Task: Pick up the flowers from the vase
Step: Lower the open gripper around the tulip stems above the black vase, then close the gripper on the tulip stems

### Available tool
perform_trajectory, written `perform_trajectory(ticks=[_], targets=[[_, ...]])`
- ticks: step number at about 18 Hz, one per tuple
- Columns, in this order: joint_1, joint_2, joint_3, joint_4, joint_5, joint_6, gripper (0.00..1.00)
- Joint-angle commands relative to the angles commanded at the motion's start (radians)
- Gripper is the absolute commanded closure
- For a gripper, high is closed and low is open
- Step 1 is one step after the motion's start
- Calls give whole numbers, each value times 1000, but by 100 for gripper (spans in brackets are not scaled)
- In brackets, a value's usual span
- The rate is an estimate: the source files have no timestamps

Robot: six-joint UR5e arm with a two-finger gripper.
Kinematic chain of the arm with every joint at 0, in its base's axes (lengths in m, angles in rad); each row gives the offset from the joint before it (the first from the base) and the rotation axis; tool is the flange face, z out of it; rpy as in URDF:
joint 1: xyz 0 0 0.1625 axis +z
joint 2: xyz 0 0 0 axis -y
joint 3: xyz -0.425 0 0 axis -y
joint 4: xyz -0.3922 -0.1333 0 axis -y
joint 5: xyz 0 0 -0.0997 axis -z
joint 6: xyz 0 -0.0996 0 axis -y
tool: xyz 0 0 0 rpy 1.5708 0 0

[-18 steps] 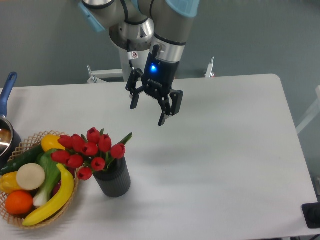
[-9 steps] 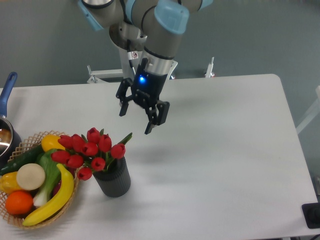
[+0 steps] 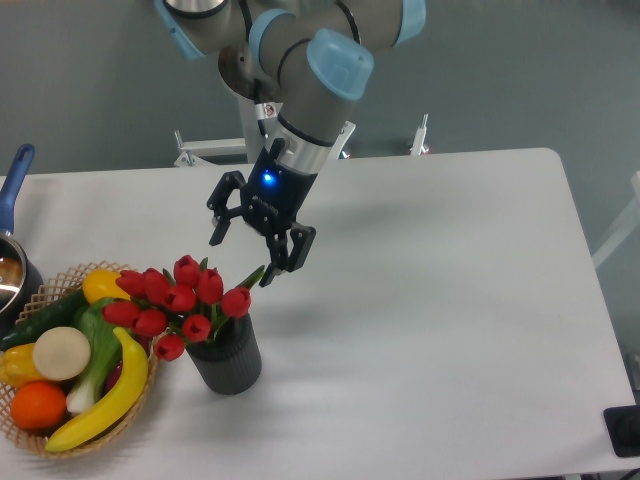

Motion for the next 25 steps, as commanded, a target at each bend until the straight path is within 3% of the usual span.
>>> perform_trajectory(ticks=[5, 11, 17, 25], targets=[[-29, -51, 57, 5, 0, -6, 0], [-49, -69, 71, 14, 3, 0, 0], [-71, -107, 87, 77, 3, 0, 0], [-91, -140, 121, 78, 3, 0, 0]])
